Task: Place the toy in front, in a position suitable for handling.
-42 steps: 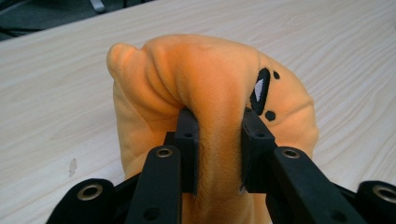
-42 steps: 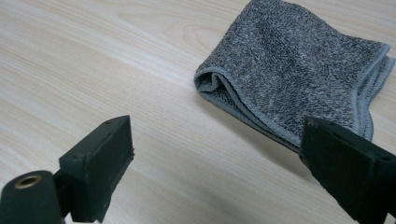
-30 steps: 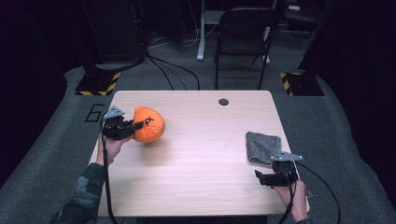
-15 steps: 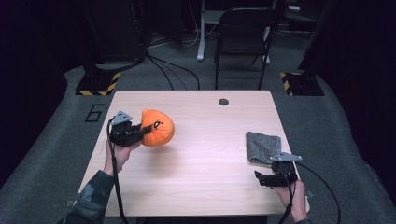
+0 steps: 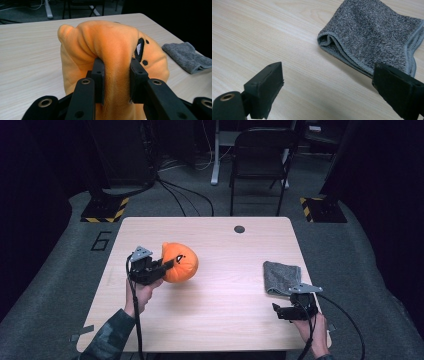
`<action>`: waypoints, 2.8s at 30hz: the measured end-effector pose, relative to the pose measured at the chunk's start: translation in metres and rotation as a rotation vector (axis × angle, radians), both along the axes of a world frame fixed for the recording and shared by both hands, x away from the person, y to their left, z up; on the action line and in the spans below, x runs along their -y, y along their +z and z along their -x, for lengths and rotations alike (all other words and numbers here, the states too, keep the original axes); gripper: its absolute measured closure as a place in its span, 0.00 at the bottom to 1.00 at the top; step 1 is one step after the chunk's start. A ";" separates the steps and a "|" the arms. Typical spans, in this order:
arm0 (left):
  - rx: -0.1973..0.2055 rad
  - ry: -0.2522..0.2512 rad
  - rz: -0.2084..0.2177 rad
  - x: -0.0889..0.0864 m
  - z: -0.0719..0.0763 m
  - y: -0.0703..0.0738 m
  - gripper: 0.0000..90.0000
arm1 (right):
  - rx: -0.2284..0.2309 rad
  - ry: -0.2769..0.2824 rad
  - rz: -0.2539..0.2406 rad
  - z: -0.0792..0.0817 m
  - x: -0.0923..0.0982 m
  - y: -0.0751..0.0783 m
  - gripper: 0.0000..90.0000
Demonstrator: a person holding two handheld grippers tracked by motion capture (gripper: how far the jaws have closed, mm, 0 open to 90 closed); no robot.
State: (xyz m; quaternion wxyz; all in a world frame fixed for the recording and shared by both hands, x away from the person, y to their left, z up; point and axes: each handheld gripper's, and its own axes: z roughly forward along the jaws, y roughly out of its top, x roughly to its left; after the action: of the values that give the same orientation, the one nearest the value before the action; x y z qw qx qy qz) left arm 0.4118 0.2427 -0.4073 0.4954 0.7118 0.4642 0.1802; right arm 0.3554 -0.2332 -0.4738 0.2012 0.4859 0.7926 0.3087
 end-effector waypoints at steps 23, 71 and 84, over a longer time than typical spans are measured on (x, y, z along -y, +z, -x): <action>-0.038 -0.035 0.052 0.073 0.023 -0.018 0.78 | 0.001 -0.002 0.004 0.000 -0.002 -0.001 0.11; 0.076 -0.139 -0.031 0.071 0.022 -0.037 0.20 | -0.013 0.004 0.007 -0.001 -0.003 -0.003 0.11; -0.048 -0.387 -0.012 0.054 -0.021 -0.056 0.00 | -0.019 0.005 0.013 -0.002 -0.003 -0.005 0.11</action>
State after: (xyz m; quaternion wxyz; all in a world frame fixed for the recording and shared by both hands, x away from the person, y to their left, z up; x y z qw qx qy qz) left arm 0.4326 0.1883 -0.4632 0.5054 0.7948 0.3292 0.0671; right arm 0.3577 -0.2302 -0.4784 0.1962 0.4853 0.7977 0.2995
